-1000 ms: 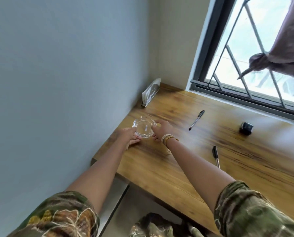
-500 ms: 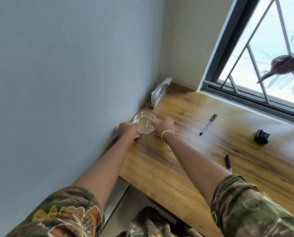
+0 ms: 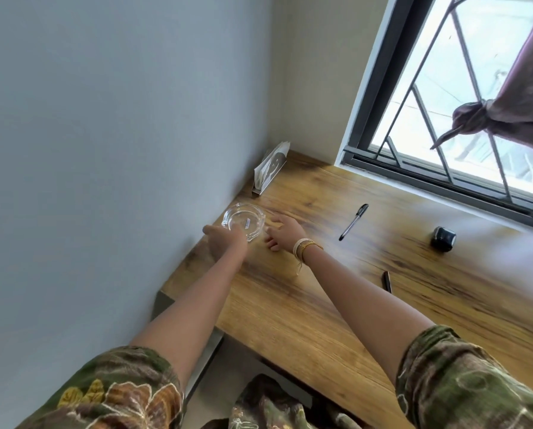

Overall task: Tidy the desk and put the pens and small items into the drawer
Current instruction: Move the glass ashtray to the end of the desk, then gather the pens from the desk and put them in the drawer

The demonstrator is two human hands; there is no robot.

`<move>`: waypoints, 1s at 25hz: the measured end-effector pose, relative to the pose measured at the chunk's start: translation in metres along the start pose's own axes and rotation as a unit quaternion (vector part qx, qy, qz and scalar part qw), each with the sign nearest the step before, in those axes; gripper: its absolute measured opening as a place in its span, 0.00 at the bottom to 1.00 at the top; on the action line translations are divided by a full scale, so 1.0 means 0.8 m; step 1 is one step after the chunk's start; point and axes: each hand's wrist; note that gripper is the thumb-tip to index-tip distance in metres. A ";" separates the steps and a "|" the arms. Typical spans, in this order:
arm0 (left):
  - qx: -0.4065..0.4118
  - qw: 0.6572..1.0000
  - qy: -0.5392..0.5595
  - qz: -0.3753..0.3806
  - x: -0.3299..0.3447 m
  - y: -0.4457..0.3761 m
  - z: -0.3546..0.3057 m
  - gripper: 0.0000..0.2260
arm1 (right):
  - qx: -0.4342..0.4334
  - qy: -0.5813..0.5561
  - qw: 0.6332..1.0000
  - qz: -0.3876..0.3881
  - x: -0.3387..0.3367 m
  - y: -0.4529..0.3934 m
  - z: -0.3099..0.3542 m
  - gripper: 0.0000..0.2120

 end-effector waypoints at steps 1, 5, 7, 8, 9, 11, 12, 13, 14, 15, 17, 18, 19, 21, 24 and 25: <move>0.064 0.997 -0.040 -0.011 0.005 0.014 0.006 0.12 | -0.002 0.007 1.000 -0.024 -0.007 0.008 -0.010 0.18; 0.290 0.947 -0.079 0.113 0.031 0.062 0.027 0.03 | -0.030 0.055 0.986 -0.154 -0.050 0.042 -0.053 0.11; 0.327 0.924 -0.104 0.170 0.048 0.078 0.030 0.03 | -0.036 0.065 0.975 -0.207 -0.073 0.059 -0.074 0.10; 0.333 0.917 -0.115 0.189 0.058 0.085 0.031 0.04 | -0.033 0.071 0.970 -0.230 -0.085 0.067 -0.084 0.10; 0.335 0.911 -0.123 0.205 0.068 0.093 0.032 0.05 | -0.030 0.078 0.964 -0.252 -0.097 0.074 -0.094 0.10; 0.338 0.902 -0.131 0.233 0.087 0.108 0.036 0.07 | -0.017 0.095 0.954 -0.283 -0.120 0.086 -0.113 0.09; 0.340 0.896 -0.142 0.248 0.096 0.115 0.038 0.08 | -0.005 0.101 0.951 -0.292 -0.131 0.090 -0.121 0.09; 0.343 0.887 -0.162 0.264 0.105 0.119 0.039 0.11 | 0.006 0.105 0.948 -0.299 -0.142 0.093 -0.127 0.09; 0.348 0.874 -0.193 0.280 0.113 0.123 0.039 0.15 | 0.015 0.109 0.946 -0.306 -0.152 0.095 -0.133 0.09; 0.355 0.857 -0.236 0.290 0.120 0.124 0.041 0.19 | 0.019 0.113 0.943 -0.312 -0.160 0.096 -0.138 0.10; 0.371 0.811 -0.334 0.305 0.131 0.120 0.047 0.27 | 0.018 0.115 0.940 -0.320 -0.172 0.094 -0.143 0.09; 0.379 0.786 -0.376 0.311 0.134 0.116 0.051 0.31 | 0.017 0.116 0.941 -0.318 -0.175 0.090 -0.143 0.09; 0.390 0.764 -0.409 0.312 0.137 0.112 0.057 0.33 | 0.019 0.116 0.943 -0.311 -0.177 0.085 -0.141 0.09; 0.421 0.729 -0.450 0.297 0.140 0.105 0.069 0.35 | 0.033 0.124 0.951 -0.281 -0.179 0.069 -0.133 0.10; 0.465 0.721 -0.447 0.255 0.142 0.104 0.083 0.34 | 0.083 0.159 0.961 -0.208 -0.180 0.035 -0.116 0.16; 0.477 0.725 -0.435 0.240 0.142 0.104 0.085 0.34 | 0.106 0.172 0.961 -0.190 -0.180 0.025 -0.109 0.19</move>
Point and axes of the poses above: each hand's wrist, its own y-axis away from the middle knuckle, its own x-axis out of the palm, z = x × y, and after that the axes turned 8 degrees about y, right-handed
